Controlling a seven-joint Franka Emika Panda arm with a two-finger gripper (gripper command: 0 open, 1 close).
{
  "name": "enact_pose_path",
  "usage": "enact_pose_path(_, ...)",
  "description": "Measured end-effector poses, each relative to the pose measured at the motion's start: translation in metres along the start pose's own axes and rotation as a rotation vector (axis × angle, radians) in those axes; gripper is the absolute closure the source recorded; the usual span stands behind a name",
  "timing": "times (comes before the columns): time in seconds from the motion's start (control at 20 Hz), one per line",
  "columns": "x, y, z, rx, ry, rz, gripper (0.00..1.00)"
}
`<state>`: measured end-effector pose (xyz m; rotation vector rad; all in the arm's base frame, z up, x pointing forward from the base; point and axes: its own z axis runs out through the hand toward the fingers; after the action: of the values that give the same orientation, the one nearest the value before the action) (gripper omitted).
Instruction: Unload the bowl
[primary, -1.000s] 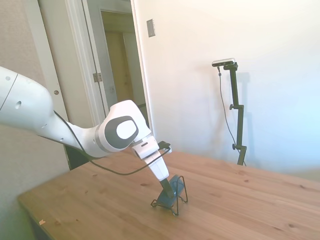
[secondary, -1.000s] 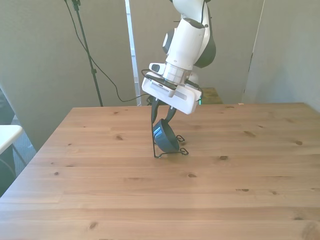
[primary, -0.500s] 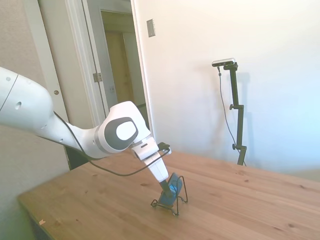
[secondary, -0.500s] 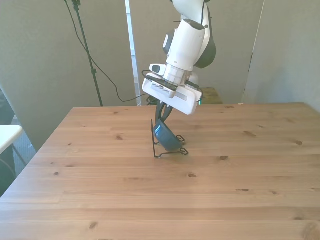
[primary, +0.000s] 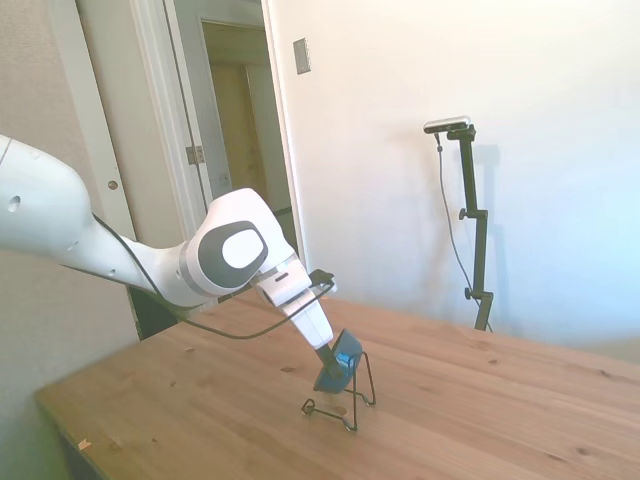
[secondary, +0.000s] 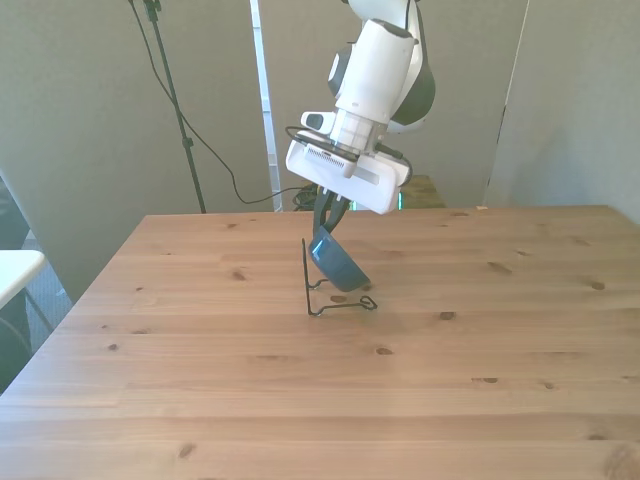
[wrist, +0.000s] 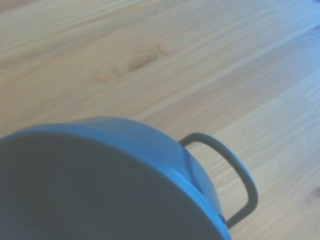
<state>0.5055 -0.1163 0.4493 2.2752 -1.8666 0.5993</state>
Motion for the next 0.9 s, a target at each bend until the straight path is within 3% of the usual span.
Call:
enact_pose_path(0.2,-0.029,-0.024,-0.034,0.107,-0.088,-0.015,1.00)
enact_pose_path(0.35,-0.063,-0.050,-0.037,0.152,-0.223,-0.086,1.00)
enact_pose_path(0.7,-0.118,-0.104,0.009,0.126,-0.559,-0.244,1.00)
enact_pose_path(0.9,-0.136,-0.118,0.033,0.082,-0.636,-0.268,1.00)
